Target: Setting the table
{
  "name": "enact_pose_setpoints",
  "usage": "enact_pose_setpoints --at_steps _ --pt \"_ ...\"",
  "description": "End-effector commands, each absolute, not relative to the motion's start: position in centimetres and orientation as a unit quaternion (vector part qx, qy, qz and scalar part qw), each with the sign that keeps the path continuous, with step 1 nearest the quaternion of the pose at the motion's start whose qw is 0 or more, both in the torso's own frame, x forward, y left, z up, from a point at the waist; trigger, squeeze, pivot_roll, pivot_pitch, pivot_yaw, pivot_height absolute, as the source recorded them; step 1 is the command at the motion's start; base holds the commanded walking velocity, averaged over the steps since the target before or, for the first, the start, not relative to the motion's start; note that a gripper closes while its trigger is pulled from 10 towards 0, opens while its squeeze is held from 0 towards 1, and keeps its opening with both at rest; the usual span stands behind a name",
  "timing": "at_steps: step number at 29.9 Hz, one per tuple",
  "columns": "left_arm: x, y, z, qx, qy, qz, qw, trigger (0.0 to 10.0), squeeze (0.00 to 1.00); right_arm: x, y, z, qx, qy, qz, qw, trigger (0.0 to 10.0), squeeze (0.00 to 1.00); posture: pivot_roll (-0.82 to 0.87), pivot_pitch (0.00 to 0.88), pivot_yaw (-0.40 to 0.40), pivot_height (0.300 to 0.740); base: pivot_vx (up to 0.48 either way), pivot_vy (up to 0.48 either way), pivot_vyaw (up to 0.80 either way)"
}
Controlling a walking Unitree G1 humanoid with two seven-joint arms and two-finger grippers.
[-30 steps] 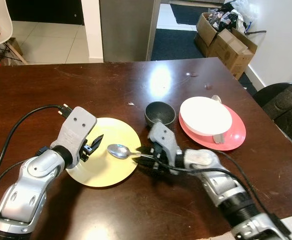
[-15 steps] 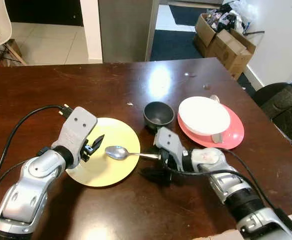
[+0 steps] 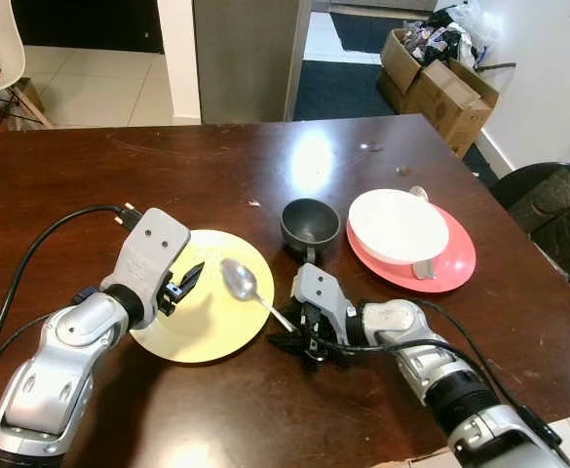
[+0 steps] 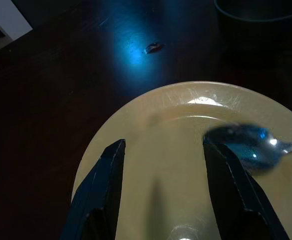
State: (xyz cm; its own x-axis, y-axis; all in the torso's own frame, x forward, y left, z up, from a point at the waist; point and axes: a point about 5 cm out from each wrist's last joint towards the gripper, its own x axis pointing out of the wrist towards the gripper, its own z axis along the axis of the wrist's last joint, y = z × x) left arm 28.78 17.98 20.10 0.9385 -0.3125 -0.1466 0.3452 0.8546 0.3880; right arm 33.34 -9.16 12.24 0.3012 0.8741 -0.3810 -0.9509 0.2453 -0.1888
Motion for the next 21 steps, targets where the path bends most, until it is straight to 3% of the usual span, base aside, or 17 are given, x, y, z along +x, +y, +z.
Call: enact_pose_setpoints --at_steps 1,11,15,16,18,19,21 --pt "28.6 17.8 19.9 0.209 0.039 -0.177 0.961 10.0 0.0 33.3 -9.5 11.6 -0.188 0.114 0.579 0.785 0.0 0.0 0.11 0.109 -0.015 0.74 0.0 0.0 0.0" --pt "28.4 18.0 20.1 0.209 0.039 -0.184 0.96 10.0 0.0 34.0 -9.5 13.8 -0.136 0.059 0.55 0.822 0.0 0.0 0.1 0.103 -0.012 0.74 0.0 0.0 0.0" --pt "26.8 19.0 21.1 0.195 0.046 -0.255 0.946 10.0 0.0 33.9 -9.2 17.0 -0.093 -0.009 0.534 0.84 0.0 0.0 0.1 0.103 -0.006 0.74 0.0 0.0 0.0" --pt "25.9 19.6 21.6 0.197 0.051 -0.283 0.937 10.0 0.0 33.8 -9.2 18.0 -0.078 -0.03 0.529 0.844 3.3 0.0 0.1 0.104 -0.001 0.74 0.0 0.0 0.0" --pt "25.9 19.6 21.6 0.197 0.051 -0.283 0.937 10.0 0.0 33.8 -9.2 18.0 -0.078 -0.03 0.529 0.844 3.3 0.0 0.1 0.104 -0.001 0.74 0.0 0.0 0.0" --pt "25.1 20.1 22.1 0.199 0.053 -0.308 0.929 10.0 0.0 33.6 -9.2 18.7 -0.069 -0.044 0.527 0.846 10.0 0.0 0.1 0.103 0.002 0.74 0.0 0.0 0.0" --pt "24.4 20.6 22.9 0.196 0.052 -0.327 0.923 10.0 0.0 33.4 -9.2 19.1 -0.066 -0.052 0.522 0.849 10.0 0.0 0.11 0.103 0.008 0.74 0.0 0.0 0.0"
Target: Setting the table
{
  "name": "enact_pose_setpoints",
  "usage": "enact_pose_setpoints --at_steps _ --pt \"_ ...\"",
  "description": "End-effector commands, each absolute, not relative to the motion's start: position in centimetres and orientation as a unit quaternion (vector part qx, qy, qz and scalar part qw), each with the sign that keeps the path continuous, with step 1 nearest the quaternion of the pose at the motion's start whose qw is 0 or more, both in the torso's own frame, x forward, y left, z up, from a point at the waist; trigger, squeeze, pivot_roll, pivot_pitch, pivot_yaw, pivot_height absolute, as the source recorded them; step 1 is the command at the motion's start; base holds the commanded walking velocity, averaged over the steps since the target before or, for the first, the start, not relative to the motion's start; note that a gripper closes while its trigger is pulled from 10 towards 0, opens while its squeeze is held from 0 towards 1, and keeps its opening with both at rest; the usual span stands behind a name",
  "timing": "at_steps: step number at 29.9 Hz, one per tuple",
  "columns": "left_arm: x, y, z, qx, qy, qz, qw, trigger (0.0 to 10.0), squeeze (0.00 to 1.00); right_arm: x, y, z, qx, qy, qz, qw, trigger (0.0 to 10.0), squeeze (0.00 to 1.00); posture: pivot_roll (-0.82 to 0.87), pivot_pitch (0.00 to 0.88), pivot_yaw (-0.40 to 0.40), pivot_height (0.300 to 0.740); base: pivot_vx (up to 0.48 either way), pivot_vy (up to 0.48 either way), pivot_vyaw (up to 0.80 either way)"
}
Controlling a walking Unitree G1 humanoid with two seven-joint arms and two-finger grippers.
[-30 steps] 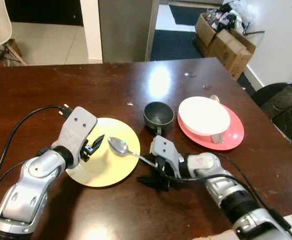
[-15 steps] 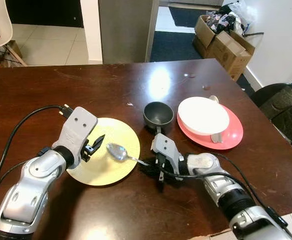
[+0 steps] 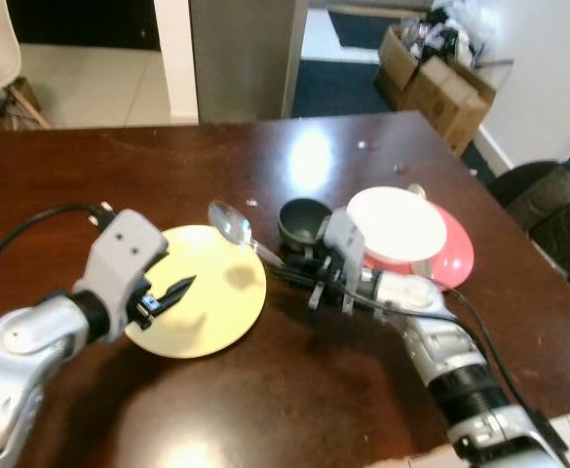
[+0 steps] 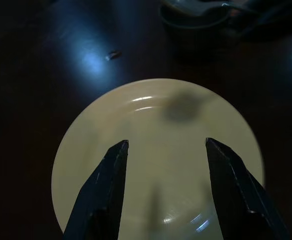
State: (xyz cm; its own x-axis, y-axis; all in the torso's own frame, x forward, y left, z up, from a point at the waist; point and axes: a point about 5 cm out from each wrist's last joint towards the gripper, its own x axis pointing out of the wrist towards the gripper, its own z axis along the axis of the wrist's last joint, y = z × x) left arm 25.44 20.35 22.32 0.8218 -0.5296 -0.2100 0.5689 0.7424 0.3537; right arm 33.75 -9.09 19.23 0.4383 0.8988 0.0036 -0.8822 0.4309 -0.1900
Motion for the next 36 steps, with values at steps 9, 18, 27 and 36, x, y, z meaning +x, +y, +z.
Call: enact_pose_setpoints --at_steps 9,18,27,36 --pt "24.5 22.6 24.3 0.136 0.022 -0.237 0.962 10.0 0.0 33.4 -8.4 19.9 0.007 -0.106 0.416 0.903 10.0 0.0 0.12 0.095 0.007 0.74 0.0 0.0 0.0" --pt "25.0 20.0 20.7 0.069 0.016 -0.11 0.991 10.0 0.0 32.7 -8.2 18.5 0.061 -0.08 0.286 0.953 10.0 0.0 0.09 0.09 0.005 0.74 0.0 0.0 0.0" --pt "24.8 18.3 20.6 0.054 0.004 -0.126 0.991 10.0 0.0 31.3 -7.5 16.0 0.062 -0.051 0.28 0.957 10.0 0.0 0.09 0.092 -0.004 0.74 0.0 0.0 0.0" --pt "25.7 17.2 19.9 0.043 -0.006 -0.093 0.995 10.0 0.0 31.2 -7.5 16.0 0.064 -0.052 0.248 0.965 10.0 0.0 0.08 0.087 -0.009 0.74 0.0 0.0 0.0"
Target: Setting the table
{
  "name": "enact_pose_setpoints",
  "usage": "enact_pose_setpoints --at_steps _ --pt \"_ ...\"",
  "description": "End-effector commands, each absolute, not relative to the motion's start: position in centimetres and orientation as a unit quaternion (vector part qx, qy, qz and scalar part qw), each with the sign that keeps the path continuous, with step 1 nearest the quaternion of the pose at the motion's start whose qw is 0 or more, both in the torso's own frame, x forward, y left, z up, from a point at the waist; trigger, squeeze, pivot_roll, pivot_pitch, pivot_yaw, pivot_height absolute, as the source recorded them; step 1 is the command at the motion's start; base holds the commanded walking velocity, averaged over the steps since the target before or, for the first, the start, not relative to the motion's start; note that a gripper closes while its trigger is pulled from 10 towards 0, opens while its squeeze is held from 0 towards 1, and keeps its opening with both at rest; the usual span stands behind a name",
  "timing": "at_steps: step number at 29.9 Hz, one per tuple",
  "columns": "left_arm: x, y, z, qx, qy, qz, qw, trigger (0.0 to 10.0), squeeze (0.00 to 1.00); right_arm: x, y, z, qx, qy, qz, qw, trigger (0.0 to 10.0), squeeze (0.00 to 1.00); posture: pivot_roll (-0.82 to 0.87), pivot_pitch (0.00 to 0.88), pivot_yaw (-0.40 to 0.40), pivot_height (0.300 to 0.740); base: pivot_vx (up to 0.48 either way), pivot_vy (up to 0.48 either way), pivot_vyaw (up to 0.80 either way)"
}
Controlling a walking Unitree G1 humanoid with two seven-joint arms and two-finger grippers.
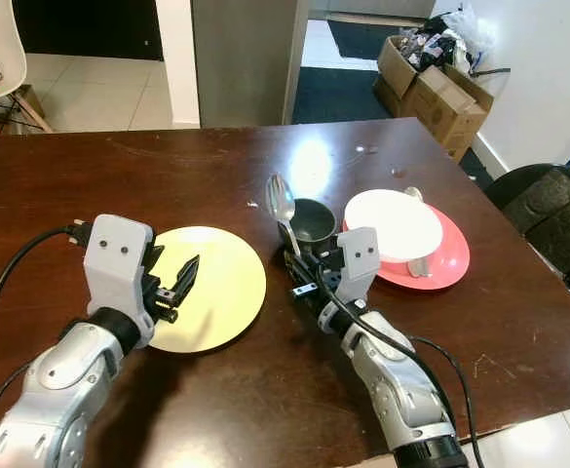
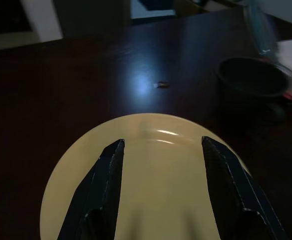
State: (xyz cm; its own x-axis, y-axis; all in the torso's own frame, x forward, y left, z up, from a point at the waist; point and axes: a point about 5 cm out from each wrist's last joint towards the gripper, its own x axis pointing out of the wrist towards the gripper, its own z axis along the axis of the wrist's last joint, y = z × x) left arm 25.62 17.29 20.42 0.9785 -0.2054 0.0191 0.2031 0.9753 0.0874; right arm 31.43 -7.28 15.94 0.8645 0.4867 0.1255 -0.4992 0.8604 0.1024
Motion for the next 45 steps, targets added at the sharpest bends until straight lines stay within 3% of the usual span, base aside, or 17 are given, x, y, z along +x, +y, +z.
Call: enact_pose_setpoints --at_steps 1,34,45 --pt "25.8 17.2 19.7 0.041 -0.006 -0.086 0.995 10.0 0.0 31.3 -7.6 16.0 0.063 -0.053 0.243 0.966 10.0 0.0 0.08 0.087 -0.009 0.74 0.0 0.0 0.0" --pt "27.0 17.3 18.5 0.05 -0.007 -0.036 0.998 10.0 0.0 31.8 -7.5 15.8 0.066 -0.048 0.229 0.97 10.0 0.0 0.08 0.057 -0.006 0.74 0.0 0.0 0.0" --pt "27.0 17.5 18.4 0.045 -0.009 -0.03 0.998 10.0 0.0 32.0 -7.8 15.7 0.061 -0.044 0.223 0.972 10.0 0.0 0.08 0.054 -0.012 0.74 -0.348 0.0 0.0"
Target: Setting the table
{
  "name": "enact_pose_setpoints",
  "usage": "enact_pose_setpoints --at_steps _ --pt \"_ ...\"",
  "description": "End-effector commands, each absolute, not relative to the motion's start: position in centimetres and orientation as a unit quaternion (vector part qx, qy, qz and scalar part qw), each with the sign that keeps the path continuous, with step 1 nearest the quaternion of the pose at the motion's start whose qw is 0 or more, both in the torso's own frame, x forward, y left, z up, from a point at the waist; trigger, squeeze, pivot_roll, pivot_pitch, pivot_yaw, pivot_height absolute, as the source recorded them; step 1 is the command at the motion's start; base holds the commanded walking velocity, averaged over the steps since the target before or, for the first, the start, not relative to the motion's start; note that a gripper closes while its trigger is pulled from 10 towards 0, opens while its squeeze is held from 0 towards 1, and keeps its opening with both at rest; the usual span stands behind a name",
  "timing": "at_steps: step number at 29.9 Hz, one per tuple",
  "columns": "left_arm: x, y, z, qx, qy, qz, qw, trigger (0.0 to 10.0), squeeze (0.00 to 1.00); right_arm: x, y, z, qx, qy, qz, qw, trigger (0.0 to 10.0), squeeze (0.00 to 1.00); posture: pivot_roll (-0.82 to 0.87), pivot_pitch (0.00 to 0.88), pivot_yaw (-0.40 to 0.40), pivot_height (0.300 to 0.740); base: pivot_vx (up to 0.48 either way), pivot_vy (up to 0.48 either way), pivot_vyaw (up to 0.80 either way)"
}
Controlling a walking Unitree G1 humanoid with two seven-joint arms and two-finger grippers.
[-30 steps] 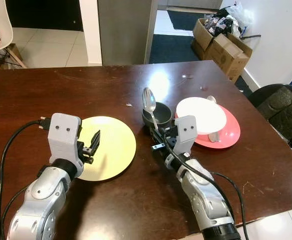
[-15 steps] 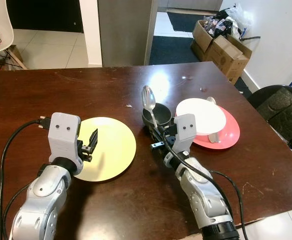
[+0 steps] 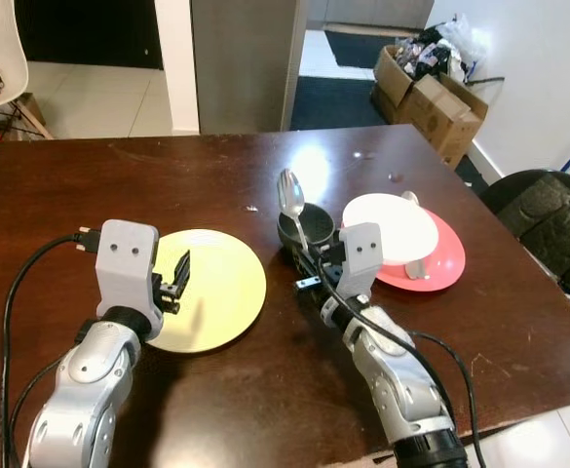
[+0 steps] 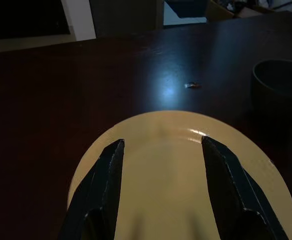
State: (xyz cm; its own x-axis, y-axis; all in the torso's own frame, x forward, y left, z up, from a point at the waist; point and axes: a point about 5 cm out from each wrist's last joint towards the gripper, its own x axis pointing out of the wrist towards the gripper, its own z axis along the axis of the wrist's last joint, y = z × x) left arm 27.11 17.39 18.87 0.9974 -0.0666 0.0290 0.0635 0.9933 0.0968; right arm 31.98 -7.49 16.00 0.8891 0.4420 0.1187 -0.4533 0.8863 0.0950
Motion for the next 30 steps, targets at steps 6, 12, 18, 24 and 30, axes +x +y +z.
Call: enact_pose_setpoints --at_steps 6,12,18,24,30 --pt "27.02 17.49 18.46 0.045 -0.01 -0.03 0.998 10.0 0.0 32.07 -7.86 15.7 0.062 -0.044 0.221 0.972 10.0 0.0 0.08 0.057 -0.01 0.74 -0.353 0.0 0.0" --pt "27.05 17.52 18.5 0.046 -0.011 -0.029 0.998 10.0 0.0 32.07 -7.89 15.64 0.063 -0.044 0.22 0.972 10.0 0.0 0.08 0.06 -0.007 0.74 -0.335 0.0 0.0" --pt "27.11 17.56 18.52 0.046 -0.012 -0.03 0.998 10.0 0.0 32.17 -8.13 15.51 0.062 -0.041 0.214 0.974 10.0 0.0 0.08 0.062 -0.005 0.74 -0.253 0.0 0.0" --pt "27.14 17.58 18.49 0.047 -0.012 -0.029 0.998 10.0 0.0 32.22 -8.17 15.48 0.062 -0.041 0.212 0.974 10.0 0.0 0.08 0.062 -0.004 0.74 0.0 0.0 0.0" --pt "27.22 17.51 18.44 0.048 -0.011 -0.03 0.998 10.0 0.0 32.25 -8.24 15.46 0.065 -0.039 0.209 0.975 10.0 0.0 0.08 0.062 -0.004 0.74 0.0 0.0 0.0"
